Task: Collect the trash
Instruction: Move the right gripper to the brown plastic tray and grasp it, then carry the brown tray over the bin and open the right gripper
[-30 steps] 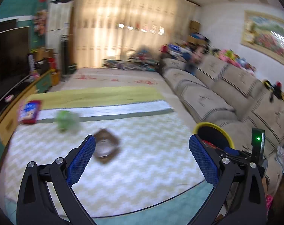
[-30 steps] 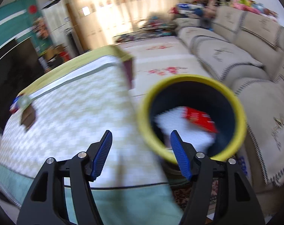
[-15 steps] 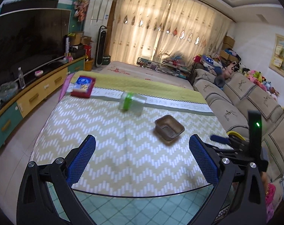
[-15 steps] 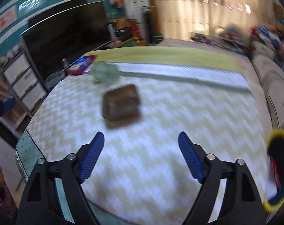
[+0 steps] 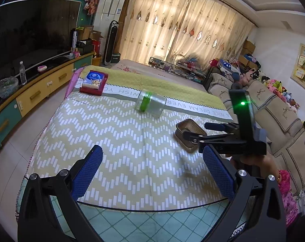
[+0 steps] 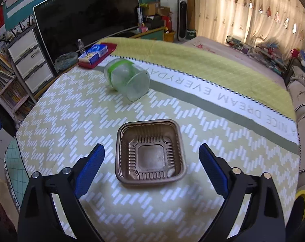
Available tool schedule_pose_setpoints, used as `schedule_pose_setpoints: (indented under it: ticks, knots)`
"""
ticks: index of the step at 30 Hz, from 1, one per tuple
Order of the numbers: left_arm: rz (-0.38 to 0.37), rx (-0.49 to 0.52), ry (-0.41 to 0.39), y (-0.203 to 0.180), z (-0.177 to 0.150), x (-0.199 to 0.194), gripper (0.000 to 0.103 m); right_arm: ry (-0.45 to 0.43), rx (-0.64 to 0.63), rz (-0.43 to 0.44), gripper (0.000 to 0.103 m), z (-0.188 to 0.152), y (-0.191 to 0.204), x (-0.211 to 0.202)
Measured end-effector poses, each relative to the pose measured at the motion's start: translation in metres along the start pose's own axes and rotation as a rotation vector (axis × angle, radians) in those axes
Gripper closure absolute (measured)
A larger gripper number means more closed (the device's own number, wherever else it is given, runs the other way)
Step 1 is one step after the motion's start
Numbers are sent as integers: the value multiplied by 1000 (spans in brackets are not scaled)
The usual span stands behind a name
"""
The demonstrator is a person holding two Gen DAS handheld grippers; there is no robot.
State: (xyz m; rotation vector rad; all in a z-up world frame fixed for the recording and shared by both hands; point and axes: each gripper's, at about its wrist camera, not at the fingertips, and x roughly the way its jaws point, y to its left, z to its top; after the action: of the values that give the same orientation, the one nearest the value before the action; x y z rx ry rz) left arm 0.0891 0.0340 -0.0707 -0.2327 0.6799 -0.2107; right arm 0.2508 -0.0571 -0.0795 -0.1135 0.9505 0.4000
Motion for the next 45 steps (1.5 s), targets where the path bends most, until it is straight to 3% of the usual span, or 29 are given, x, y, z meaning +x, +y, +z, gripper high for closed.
schedule_pose_setpoints:
  ticks: [8,11,23,29,39,45]
  knots:
    - [-2,-12,13,2,-3,5,5,40,-10,1,14,0,7,22]
    - [0,-9,14,2,-3,6,5,59,-7,-8,36,0,9,25]
    - [-8,16,39,-10,-9,16,5,-4,71,-37,37,-16,-15,-17]
    - [-12,34,62,-22,-10,26,5,-70,220,-125,37,-52,-78,-65]
    - [-25,69,131,-41,-9,63,5,-63,614,-434,36,-166,-237,-136]
    - [-31,105,167,-56,-7,82,5,-45,721,-551,27,-208,-279,-148]
